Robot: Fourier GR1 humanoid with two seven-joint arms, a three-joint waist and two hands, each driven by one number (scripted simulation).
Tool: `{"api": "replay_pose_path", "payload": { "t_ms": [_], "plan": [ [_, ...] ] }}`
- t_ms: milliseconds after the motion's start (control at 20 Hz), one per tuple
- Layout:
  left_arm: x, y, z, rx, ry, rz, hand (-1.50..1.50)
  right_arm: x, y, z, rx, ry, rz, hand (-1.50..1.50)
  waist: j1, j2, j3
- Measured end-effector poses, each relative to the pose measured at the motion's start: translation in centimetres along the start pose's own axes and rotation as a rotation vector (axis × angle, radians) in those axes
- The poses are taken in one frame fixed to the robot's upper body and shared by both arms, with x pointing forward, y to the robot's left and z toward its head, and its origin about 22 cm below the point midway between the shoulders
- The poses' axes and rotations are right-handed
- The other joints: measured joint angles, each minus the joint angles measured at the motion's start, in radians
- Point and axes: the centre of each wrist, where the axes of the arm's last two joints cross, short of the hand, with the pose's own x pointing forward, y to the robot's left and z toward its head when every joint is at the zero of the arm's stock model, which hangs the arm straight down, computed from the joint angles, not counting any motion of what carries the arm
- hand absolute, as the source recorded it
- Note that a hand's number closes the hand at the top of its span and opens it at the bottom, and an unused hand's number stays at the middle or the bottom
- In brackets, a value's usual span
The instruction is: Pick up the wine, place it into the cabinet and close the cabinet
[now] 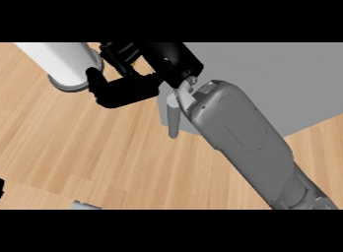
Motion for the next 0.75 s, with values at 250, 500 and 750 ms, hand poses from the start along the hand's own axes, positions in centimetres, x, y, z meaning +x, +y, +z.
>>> {"api": "replay_pose_path", "payload": {
  "t_ms": [250,500,750],
  "plan": [
    [-0.1,0.2,0.2,0.021,0.0,-0.008,1.5,-0.5,0.2,-0.7,0.008,0.019,-0.027,1.5,-0.016,-0.016,-0.006],
    [-0.2,0.4,0.3,0.035,-0.002,-0.013,1.5,-0.9,0.4,-1.2,0.034,0.001,-0.04,1.5,-0.032,-0.024,-0.009],
    [-0.4,0.4,0.7,0.049,0.004,-0.015,1.5,-1.4,0.5,-1.5,0.064,-0.036,-0.044,1.5,-0.045,-0.029,-0.011]
  ]
}}
